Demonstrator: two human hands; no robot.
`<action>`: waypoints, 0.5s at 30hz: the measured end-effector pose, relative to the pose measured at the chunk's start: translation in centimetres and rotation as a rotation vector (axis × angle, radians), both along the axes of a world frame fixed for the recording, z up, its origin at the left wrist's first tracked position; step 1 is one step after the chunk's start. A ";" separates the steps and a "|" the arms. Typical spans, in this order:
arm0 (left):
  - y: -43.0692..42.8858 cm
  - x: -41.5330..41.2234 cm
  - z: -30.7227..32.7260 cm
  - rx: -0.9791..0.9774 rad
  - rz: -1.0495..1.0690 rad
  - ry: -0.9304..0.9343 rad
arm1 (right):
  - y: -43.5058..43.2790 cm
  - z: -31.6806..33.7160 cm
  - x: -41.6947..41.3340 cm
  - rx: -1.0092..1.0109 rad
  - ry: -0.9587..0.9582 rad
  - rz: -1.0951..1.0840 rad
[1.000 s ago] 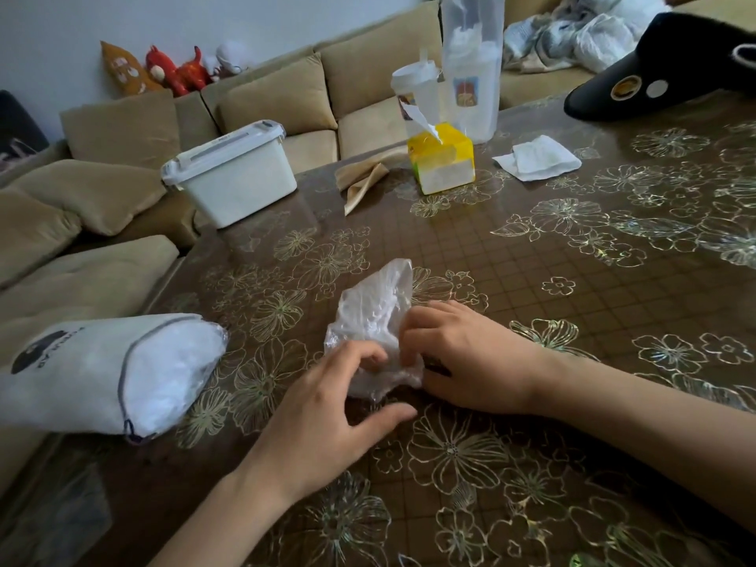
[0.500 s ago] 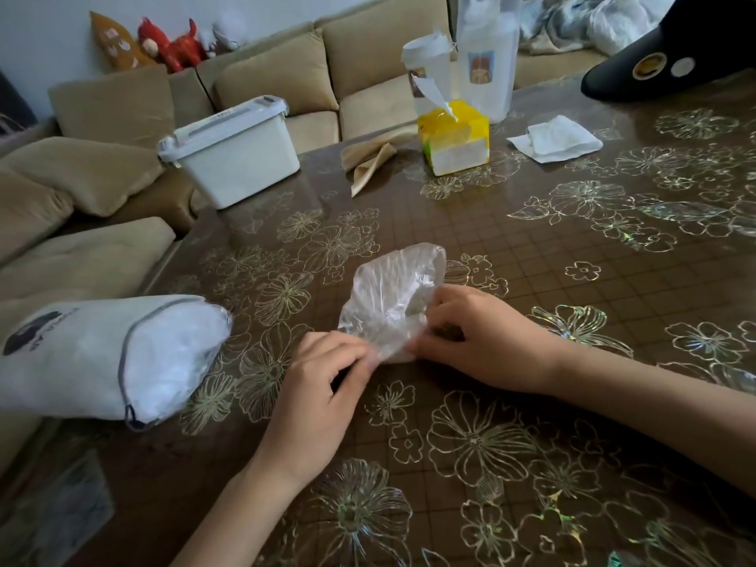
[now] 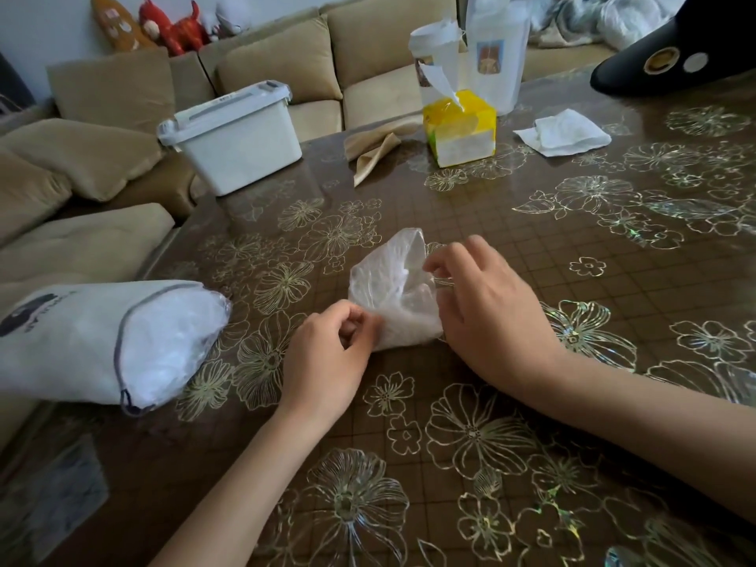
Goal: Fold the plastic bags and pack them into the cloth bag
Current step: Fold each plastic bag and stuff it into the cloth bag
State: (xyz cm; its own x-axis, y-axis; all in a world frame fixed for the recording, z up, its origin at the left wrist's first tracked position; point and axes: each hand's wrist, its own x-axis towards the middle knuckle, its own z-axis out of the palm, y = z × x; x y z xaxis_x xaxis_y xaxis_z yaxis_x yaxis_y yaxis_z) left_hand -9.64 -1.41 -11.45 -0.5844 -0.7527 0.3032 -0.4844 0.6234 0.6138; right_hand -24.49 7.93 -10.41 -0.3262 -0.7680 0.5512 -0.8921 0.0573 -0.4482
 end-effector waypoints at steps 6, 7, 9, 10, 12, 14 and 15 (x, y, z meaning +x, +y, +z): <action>-0.2 0.1 0.1 0.034 -0.037 0.029 | 0.6 -0.5 0.5 0.193 0.276 0.406; -0.2 0.1 0.1 0.040 -0.031 0.047 | 0.5 -0.8 0.4 0.260 0.269 0.410; -0.2 0.1 0.1 0.026 0.003 0.096 | 0.3 -0.9 0.1 0.325 0.240 0.396; -0.1 0.1 0.1 -0.008 0.021 0.130 | 0.2 -0.8 0.0 0.326 0.222 0.387; 0.1 0.4 0.3 -0.126 -0.013 0.165 | 0.0 -0.7 -0.1 0.302 0.183 0.369; 0.6 0.7 0.5 -0.228 -0.137 0.105 | 0.0 -0.8 -0.2 0.286 0.155 0.359; 0.8 0.7 0.4 -0.261 -0.199 0.056 | -0.1 -0.8 -0.1 0.276 0.148 0.361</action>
